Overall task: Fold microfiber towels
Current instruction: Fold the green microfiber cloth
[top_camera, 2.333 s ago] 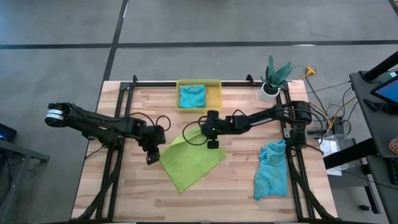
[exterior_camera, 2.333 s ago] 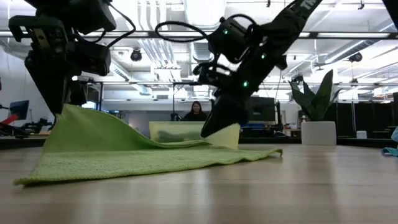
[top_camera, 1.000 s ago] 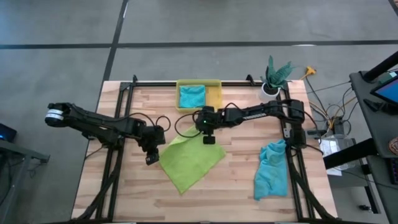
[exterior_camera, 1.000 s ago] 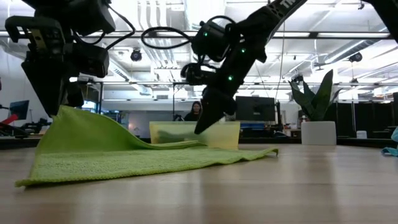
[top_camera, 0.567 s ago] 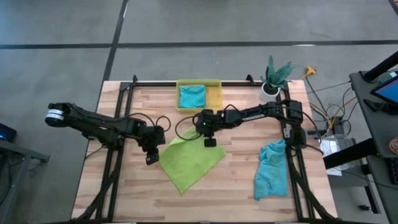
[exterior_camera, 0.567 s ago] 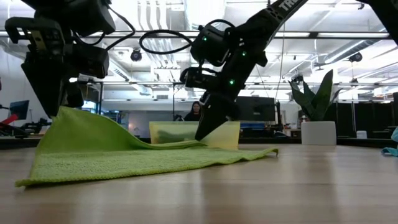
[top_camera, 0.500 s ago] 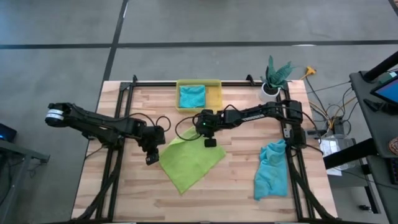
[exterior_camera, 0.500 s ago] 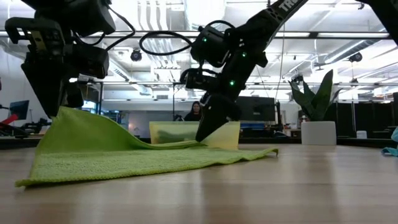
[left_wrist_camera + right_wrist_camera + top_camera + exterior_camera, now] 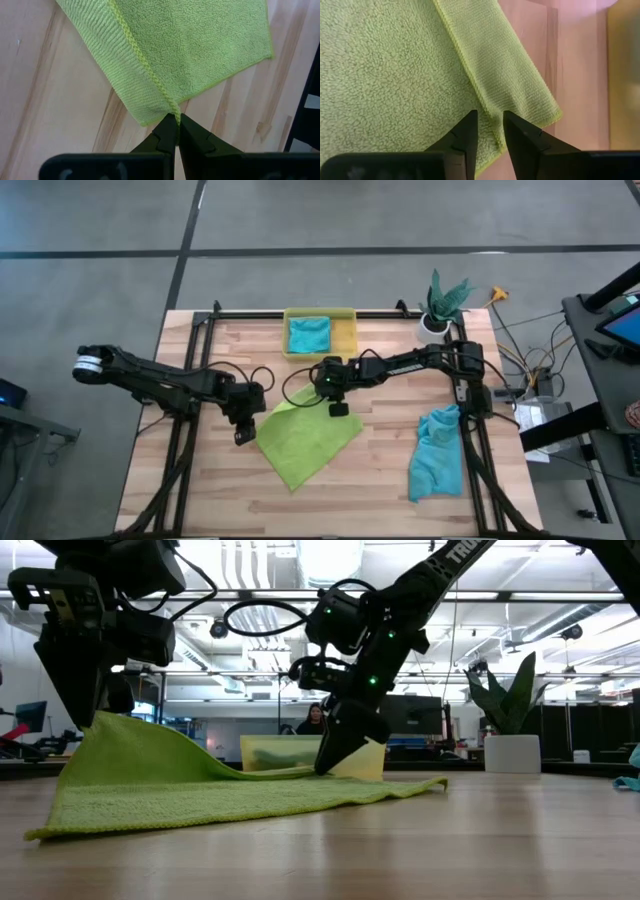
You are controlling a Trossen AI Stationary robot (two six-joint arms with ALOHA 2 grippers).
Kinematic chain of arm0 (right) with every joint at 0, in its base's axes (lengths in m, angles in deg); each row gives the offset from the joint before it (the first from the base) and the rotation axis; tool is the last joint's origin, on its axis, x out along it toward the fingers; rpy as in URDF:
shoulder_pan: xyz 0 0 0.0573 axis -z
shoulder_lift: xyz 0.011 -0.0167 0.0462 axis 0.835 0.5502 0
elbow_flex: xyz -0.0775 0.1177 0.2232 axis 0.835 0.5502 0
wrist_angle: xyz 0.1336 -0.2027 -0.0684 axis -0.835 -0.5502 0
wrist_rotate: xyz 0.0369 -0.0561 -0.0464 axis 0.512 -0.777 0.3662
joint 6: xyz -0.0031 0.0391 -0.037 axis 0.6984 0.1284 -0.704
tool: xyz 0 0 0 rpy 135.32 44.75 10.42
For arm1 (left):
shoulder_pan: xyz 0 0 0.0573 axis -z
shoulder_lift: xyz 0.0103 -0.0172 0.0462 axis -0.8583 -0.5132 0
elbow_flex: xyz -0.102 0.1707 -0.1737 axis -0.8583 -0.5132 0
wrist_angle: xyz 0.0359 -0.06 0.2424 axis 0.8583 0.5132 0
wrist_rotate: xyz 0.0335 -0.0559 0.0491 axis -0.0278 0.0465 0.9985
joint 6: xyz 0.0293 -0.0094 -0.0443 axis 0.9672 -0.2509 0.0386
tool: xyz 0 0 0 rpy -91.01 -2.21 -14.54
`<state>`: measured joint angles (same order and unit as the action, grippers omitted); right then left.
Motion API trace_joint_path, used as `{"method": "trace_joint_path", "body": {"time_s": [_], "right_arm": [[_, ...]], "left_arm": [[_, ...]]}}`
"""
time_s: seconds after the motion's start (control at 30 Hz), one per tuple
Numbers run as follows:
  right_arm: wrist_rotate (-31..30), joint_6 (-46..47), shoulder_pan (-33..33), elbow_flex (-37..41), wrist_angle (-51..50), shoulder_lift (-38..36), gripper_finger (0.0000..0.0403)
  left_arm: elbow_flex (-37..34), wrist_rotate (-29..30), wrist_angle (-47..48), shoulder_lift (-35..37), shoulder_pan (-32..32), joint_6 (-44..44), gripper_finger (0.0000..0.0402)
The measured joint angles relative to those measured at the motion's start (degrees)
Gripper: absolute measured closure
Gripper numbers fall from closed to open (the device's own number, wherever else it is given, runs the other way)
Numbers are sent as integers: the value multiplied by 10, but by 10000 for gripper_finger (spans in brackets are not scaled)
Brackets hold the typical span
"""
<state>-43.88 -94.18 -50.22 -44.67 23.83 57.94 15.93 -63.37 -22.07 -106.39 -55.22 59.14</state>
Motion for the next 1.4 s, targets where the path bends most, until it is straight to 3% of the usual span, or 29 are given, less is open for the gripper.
{"method": "trace_joint_path", "body": {"time_s": [0.33, 0.73, 1.4], "right_arm": [[-5, -7, 0, 1, 7, 0, 354], [-19, -37, 0, 18, 10, 0, 315], [-30, -35, 0, 24, 34, 1, 373]], "left_arm": [[0, -2, 0, 0, 0, 0, 402], [0, -5, 0, 0, 0, 0, 402], [0, -14, 0, 0, 0, 0, 402]]}}
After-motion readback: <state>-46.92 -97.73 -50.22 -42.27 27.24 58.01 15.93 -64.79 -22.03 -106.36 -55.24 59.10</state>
